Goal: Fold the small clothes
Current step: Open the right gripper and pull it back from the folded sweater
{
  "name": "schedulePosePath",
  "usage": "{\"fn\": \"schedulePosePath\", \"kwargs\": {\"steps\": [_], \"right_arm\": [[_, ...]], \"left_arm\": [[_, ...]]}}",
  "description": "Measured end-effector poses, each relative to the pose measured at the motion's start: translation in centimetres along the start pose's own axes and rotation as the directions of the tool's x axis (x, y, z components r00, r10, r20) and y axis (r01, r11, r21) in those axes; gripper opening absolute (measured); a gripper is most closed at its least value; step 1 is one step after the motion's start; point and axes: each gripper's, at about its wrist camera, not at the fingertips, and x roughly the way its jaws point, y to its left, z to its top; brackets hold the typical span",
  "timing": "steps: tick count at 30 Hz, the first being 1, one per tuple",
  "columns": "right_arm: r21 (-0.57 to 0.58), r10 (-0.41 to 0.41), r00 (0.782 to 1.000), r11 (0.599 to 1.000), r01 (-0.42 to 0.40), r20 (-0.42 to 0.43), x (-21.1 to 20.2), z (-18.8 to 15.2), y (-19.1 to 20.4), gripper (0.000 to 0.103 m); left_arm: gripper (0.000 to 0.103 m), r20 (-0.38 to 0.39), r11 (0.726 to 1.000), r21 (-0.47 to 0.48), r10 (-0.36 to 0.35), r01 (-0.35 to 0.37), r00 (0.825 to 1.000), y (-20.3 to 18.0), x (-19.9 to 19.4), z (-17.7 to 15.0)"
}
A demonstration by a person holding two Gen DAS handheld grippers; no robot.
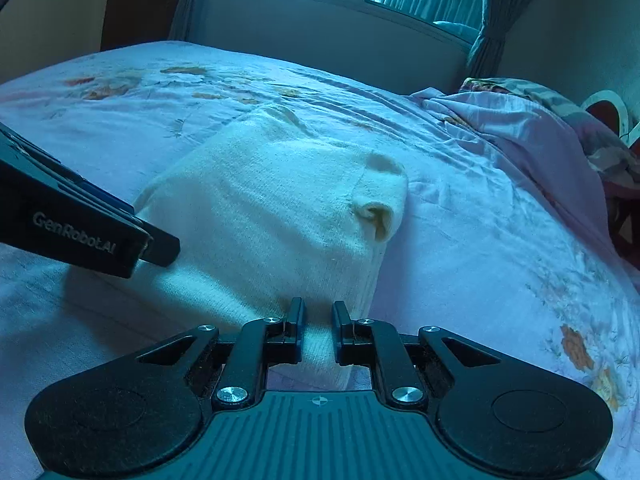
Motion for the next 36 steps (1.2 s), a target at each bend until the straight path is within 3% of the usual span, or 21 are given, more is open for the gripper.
{"fn": "schedulePosePath", "kwargs": {"steps": [8, 11, 13, 16, 25, 32, 36], "right_arm": [[0.042, -0.012, 0.999, 0.999, 0.013, -0.03, -0.4, -0.5, -0.6, 0.012], [0.134, 0.021, 0.999, 0.991, -0.025, 0.031, -2.0, 0.6, -1.2, 0.012], [0.129, 0.03, 0.998, 0.991, -0.036, 0.049, -2.4, 1.0, -0.8, 0.012], [0.091, 0.043, 0.998, 0.995, -0.038, -0.047, -0.7, 0.3, 0.0, 0.012], [0.148, 0.044, 0.998, 0.988, -0.038, -0.04, -0.8, -0.4, -0.2, 0.012], [0.209, 0.074, 0.997, 0.976, -0.064, -0.038, -1.5, 0.8, -1.3, 0.013], [0.268, 0.093, 0.996, 0.959, -0.088, -0.004, -2.0, 2.4, -2.2, 0.014]], "left_arm": [[0.04, -0.009, 1.0, -0.021, 0.012, -0.012, 1.0, 0.6, 0.0, -1.0], [0.04, -0.001, 1.0, -0.021, 0.006, -0.007, 1.0, 0.5, -0.3, -0.8], [0.04, -0.001, 1.0, -0.013, 0.007, -0.007, 1.0, 0.4, -0.3, -0.9], [0.04, -0.007, 1.0, -0.03, 0.003, -0.003, 1.0, 0.5, -0.1, -1.4], [0.042, -0.008, 1.0, -0.02, 0.008, -0.008, 1.0, 0.7, 0.0, -1.4], [0.042, -0.007, 0.999, -0.025, 0.026, -0.026, 1.0, 0.7, -0.5, -0.9], [0.042, 0.039, 0.999, -0.035, 0.038, -0.037, 0.998, 0.8, -1.2, -0.1]]}}
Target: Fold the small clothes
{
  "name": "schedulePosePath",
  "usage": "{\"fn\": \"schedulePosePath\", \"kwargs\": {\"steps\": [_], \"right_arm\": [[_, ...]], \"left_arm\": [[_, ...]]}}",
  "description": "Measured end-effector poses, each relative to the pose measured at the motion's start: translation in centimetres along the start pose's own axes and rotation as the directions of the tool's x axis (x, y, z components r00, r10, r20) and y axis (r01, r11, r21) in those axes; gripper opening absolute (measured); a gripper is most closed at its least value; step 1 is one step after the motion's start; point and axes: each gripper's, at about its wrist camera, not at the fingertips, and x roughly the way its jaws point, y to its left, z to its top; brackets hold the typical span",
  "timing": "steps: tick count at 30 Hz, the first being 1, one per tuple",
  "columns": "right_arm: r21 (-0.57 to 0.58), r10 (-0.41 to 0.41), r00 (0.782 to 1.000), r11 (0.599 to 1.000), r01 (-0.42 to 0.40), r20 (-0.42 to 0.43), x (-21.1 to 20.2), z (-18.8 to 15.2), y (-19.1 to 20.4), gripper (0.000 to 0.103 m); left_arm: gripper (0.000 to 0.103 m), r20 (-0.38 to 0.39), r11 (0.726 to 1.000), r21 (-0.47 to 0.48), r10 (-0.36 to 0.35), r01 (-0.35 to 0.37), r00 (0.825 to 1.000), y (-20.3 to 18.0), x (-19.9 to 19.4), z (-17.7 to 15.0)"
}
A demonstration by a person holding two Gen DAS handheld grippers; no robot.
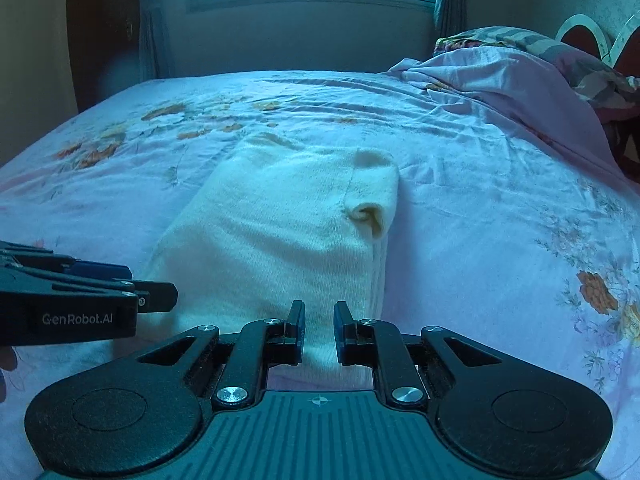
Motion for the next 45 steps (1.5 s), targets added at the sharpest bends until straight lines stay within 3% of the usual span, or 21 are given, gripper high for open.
{"fn": "schedulePosePath", "kwargs": {"steps": [5, 7, 8, 13, 18, 26, 32, 35, 38, 45], "right_arm": [[-0.005, 0.007, 0.999, 1.0, -0.007, 0.033, 0.7, 2.2, 0.6, 0.022], [-0.018, 0.003, 0.999, 1.0, -0.003, 0.049, 1.2, 2.8, 1.0, 0.039], [-0.027, 0.002, 0.998, 1.0, 0.0, 0.057, 1.5, 2.9, 1.1, 0.041], [-0.062, -0.053, 0.999, 0.997, 0.052, -0.012, 4.5, 2.4, 0.6, 0.041], [-0.141, -0.115, 0.993, 0.984, 0.112, -0.006, 5.6, 0.9, 0.1, 0.041], [-0.092, -0.112, 0.993, 0.99, 0.11, -0.024, 5.0, 1.4, -0.5, 0.041], [-0.075, -0.067, 0.995, 0.995, 0.072, 0.069, 2.9, 2.9, 0.6, 0.041], [-0.063, -0.052, 0.997, 0.996, 0.055, 0.058, 3.9, 3.3, 0.8, 0.04], [-0.076, -0.082, 0.996, 0.994, 0.079, -0.032, 6.1, 2.6, 0.3, 0.04], [-0.003, -0.053, 0.999, 0.999, 0.053, 0.0, 4.7, 2.0, -0.7, 0.041]], "left_arm": [[0.042, 0.021, 1.0, 0.01, 0.012, -0.013, 1.0, -0.1, 0.7, 1.3], [0.042, 0.017, 1.0, 0.01, 0.019, -0.019, 1.0, -0.1, 1.5, 1.7], [0.042, 0.004, 1.0, 0.003, 0.015, -0.015, 1.0, 0.0, 2.0, 1.8], [0.046, -0.029, 1.0, -0.021, -0.015, 0.014, 0.999, 0.4, 3.5, 1.6], [0.046, -0.035, 0.999, -0.013, -0.037, 0.037, 0.999, 0.5, 3.2, 1.4], [0.046, 0.005, 0.997, -0.076, -0.01, 0.011, 1.0, 3.0, 1.3, 2.0], [0.045, 0.009, 0.997, -0.075, -0.003, 0.004, 1.0, 2.9, 2.2, 2.9], [0.043, -0.007, 0.997, -0.07, 0.011, -0.012, 1.0, 2.1, 3.2, 3.0], [0.043, -0.021, 0.997, -0.071, 0.008, -0.009, 1.0, 2.0, 3.9, 2.8], [0.05, -0.026, 0.997, -0.08, 0.006, -0.008, 1.0, 2.6, 3.2, 2.9]]}}
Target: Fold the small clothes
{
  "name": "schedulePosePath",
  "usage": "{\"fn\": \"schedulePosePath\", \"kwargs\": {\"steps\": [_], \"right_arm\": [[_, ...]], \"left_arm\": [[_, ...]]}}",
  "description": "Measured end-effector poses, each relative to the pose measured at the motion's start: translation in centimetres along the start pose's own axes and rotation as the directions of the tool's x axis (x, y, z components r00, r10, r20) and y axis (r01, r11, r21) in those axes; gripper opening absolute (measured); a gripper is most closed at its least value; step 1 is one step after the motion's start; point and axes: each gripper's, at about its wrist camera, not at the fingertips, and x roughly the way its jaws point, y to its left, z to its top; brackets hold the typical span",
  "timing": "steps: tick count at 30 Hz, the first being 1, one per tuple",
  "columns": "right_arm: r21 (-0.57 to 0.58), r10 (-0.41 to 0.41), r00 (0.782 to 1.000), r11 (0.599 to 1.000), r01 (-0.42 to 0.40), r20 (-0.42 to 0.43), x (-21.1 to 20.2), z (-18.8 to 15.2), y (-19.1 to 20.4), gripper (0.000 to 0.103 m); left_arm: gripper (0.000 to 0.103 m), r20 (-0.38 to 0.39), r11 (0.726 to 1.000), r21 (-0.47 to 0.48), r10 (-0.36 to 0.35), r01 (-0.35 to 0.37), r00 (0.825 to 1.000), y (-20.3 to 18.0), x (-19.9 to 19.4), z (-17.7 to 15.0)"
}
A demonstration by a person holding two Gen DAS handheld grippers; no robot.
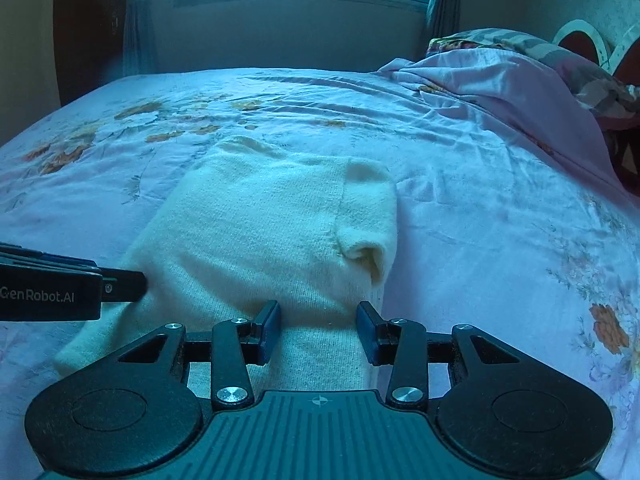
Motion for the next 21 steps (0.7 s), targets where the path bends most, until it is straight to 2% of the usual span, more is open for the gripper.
{"fn": "schedulePosePath", "kwargs": {"steps": [3, 8, 9, 10, 12, 15, 21], "right_arm": [[0.029, 0.014, 1.0, 0.999, -0.014, 0.001, -0.6, -0.1, -0.2, 0.041], [0.084, 0.033, 0.999, 0.996, -0.033, 0.0, -1.8, 0.1, -0.7, 0.042], [0.093, 0.036, 0.999, 0.995, -0.036, 0.001, -2.0, 0.1, -0.8, 0.048], [0.101, 0.034, 0.999, 0.994, -0.035, 0.004, -2.2, 0.2, -1.0, 0.065], [0.114, 0.034, 0.999, 0.993, -0.035, 0.018, -2.6, 0.3, -1.4, 0.08], [0.124, 0.039, 0.999, 0.991, -0.04, 0.014, -2.7, 0.5, -1.9, 0.08], [0.233, 0.092, 0.995, 0.969, -0.084, -0.025, -1.3, 1.0, -3.6, 0.08]], "left_arm": [[0.062, -0.006, 1.0, -0.016, 0.007, -0.007, 1.0, 0.3, -0.3, 0.1], [0.062, 0.002, 1.0, -0.012, -0.004, 0.004, 1.0, 0.2, -1.0, 0.3], [0.063, 0.005, 1.0, -0.013, -0.006, 0.006, 1.0, 0.2, -1.1, 0.3], [0.064, 0.006, 1.0, -0.017, -0.01, 0.01, 1.0, 0.3, -1.2, 0.5], [0.066, 0.006, 1.0, -0.027, -0.015, 0.015, 1.0, 0.5, -1.2, 0.7], [0.068, -0.002, 0.998, -0.05, -0.028, 0.028, 1.0, 0.9, -0.9, 0.9], [0.068, -0.014, 0.997, -0.066, -0.041, 0.04, 0.999, 1.5, 0.0, 1.4]]}}
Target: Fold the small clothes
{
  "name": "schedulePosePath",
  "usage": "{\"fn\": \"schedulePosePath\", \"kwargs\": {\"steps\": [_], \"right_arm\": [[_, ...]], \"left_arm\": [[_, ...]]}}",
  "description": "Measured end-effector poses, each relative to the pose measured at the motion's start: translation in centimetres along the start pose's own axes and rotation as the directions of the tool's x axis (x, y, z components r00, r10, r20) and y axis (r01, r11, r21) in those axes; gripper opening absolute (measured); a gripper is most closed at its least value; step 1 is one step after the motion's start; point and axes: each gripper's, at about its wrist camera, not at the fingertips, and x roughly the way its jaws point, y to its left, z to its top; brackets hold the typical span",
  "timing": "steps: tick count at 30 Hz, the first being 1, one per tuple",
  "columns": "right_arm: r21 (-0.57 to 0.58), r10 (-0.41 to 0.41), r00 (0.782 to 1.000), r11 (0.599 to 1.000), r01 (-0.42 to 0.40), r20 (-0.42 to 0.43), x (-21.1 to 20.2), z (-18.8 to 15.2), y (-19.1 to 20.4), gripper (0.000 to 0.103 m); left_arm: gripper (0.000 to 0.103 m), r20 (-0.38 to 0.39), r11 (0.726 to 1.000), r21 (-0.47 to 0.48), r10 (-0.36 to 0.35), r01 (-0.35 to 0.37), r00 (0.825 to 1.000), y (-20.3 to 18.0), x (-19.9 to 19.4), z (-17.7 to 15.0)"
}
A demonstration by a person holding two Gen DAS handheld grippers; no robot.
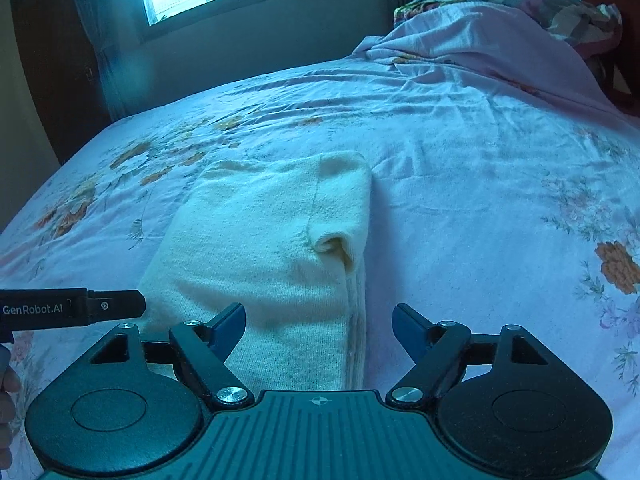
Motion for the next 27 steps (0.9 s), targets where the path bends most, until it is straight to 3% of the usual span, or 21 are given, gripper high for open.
{"fn": "schedulePosePath", "kwargs": {"steps": [6, 12, 15, 20, 23, 27], "right_arm": [[0.153, 0.083, 0.996, 0.985, -0.076, -0.039, 1.9, 1.3, -2.6, 0.08], [0.234, 0.174, 0.983, 0.959, -0.158, -0.053, 4.2, 2.7, -4.1, 0.08], [0.279, 0.233, 0.971, 0.937, -0.212, -0.046, 5.5, 3.4, -4.7, 0.08], [0.275, 0.248, 0.967, 0.935, -0.224, -0.053, 7.7, 4.3, -5.0, 0.079], [0.279, 0.215, 0.975, 0.942, -0.189, -0.063, 8.7, 4.7, -4.8, 0.06], [0.28, 0.212, 0.975, 0.942, -0.185, -0.07, 9.2, 4.9, -4.3, 0.031]], "left_arm": [[0.066, -0.031, 0.993, -0.079, -0.087, 0.085, 0.996, 1.3, 1.6, 0.4], [0.066, -0.061, 0.965, -0.186, -0.199, 0.185, 0.978, 2.8, 3.8, 0.8], [0.066, -0.077, 0.955, -0.194, -0.241, 0.223, 0.967, 2.6, 4.9, 1.1], [0.066, -0.086, 0.953, -0.191, -0.256, 0.237, 0.963, 2.0, 6.5, 1.5], [0.061, -0.086, 0.953, -0.206, -0.243, 0.221, 0.966, 1.9, 6.8, 1.7], [0.039, -0.075, 0.97, -0.165, -0.192, 0.178, 0.979, 0.6, 6.2, 1.8]]}}
